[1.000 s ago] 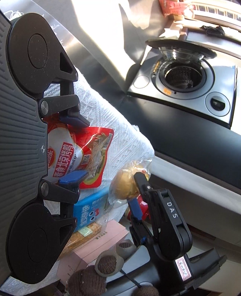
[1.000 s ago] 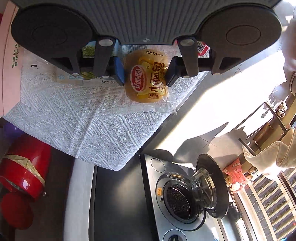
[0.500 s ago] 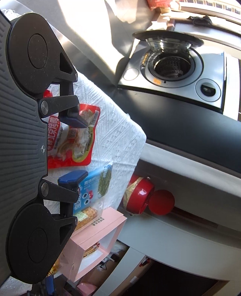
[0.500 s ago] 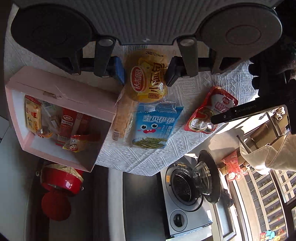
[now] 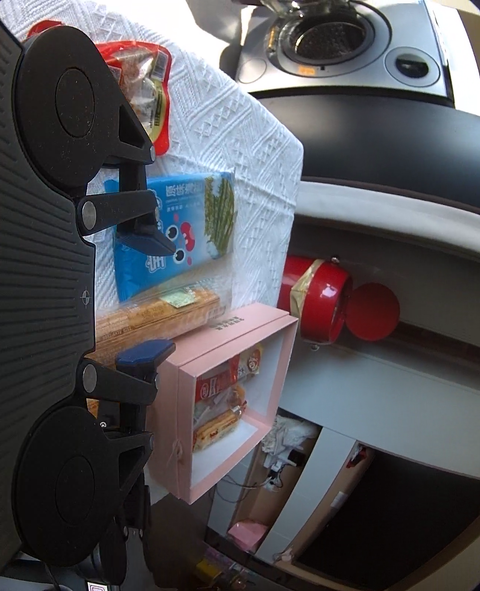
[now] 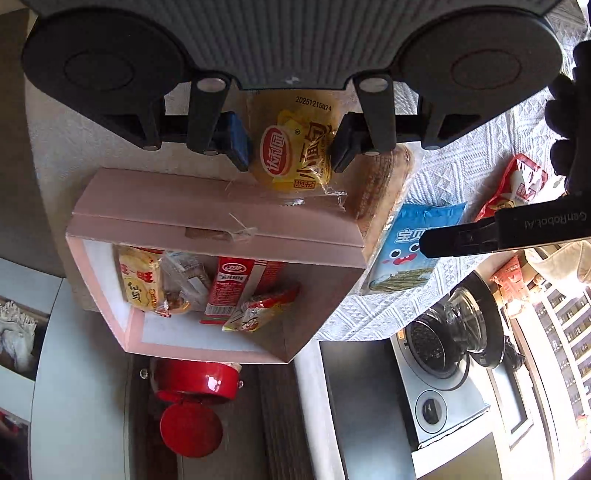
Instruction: Organize snacks
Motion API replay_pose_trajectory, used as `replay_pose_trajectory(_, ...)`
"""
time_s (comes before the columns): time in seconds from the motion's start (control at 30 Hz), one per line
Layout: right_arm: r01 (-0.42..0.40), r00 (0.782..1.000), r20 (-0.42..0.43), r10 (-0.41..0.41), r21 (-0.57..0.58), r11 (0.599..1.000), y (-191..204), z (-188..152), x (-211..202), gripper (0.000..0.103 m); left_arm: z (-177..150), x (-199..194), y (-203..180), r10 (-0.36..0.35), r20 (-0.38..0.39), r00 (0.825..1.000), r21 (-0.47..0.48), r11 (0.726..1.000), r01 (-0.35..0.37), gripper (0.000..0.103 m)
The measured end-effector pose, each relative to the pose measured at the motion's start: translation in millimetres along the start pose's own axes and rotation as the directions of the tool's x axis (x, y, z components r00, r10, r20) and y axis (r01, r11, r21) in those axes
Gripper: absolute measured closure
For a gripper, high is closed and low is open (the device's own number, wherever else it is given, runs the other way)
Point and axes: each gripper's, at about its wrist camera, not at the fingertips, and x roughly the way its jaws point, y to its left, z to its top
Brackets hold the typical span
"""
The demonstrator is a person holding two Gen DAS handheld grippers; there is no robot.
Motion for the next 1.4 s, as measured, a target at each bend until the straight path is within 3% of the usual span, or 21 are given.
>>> replay_pose_trajectory(0.17,-0.103,0.994,-0.036,0.101,-0.048,0.994,32.8,15.1,25.6,0.055,-5.6,-8.9,23.9,0.045,-0.017,0.999,-0.040,0.998,-0.046,0.048)
replay_pose_trajectory(0.3,-0.112,0.993,-0.034,0.109,-0.107,0.988,51.8,14.3,29.5,0.055,-9.5,-13.0,33.9,0.062,-0.025,0.998,-0.039,0.997,-0.063,0.048)
replay_pose_trajectory(0.47,-0.099,0.995,-0.027,0.097,-0.119,0.988,43.8,-2.1,12.9,0.055,-8.0,-22.2,50.1,0.107,0.007,0.994,-0.077,0.991,-0.107,0.048)
replay_pose_trajectory(0.63,-0.044,0.999,0.020,0.047,-0.126,0.991,24.6,-28.3,-10.5,0.053,-11.3,-47.7,83.1,0.257,0.046,0.965,-0.150,0.957,-0.247,0.048)
replay_pose_trajectory(0.73,-0.023,0.999,0.030,0.026,-0.090,0.996,12.0,-40.0,-14.5,0.043,-20.2,-59.6,108.0,0.307,0.018,0.952,-0.209,0.932,-0.297,0.048)
replay_pose_trajectory(0.8,-0.019,0.999,0.049,0.023,-0.082,0.996,6.9,-48.3,-13.1,0.031,-25.5,-61.3,119.4,0.307,-0.006,0.952,-0.240,0.924,-0.299,0.048)
replay_pose_trajectory(0.87,-0.002,0.998,0.065,0.009,-0.108,0.994,10.5,-53.6,-14.2,0.028,-28.4,-60.1,122.2,0.296,-0.026,0.955,-0.229,0.928,-0.294,0.048)
replay_pose_trajectory(1.0,0.054,0.997,0.061,-0.043,-0.194,0.979,25.2,-59.8,-10.5,0.019,-32.0,-45.9,103.4,0.253,-0.062,0.966,-0.121,0.958,-0.259,0.045)
replay_pose_trajectory(1.13,0.054,0.997,0.056,-0.046,-0.171,0.984,22.0,-59.3,-9.7,0.014,-37.2,-33.8,81.2,0.300,-0.057,0.952,0.035,0.954,-0.298,0.036)
replay_pose_trajectory(1.27,0.066,0.997,0.058,-0.057,-0.161,0.985,20.9,-60.1,-9.9,0.012,-36.5,-33.1,94.6,0.303,-0.078,0.950,-0.047,0.950,-0.307,0.027)
replay_pose_trajectory(1.4,0.072,0.996,0.054,-0.064,-0.158,0.985,21.1,-60.4,-9.2,0.009,-34.8,-33.1,101.9,0.300,-0.087,0.950,-0.078,0.949,-0.307,0.028)
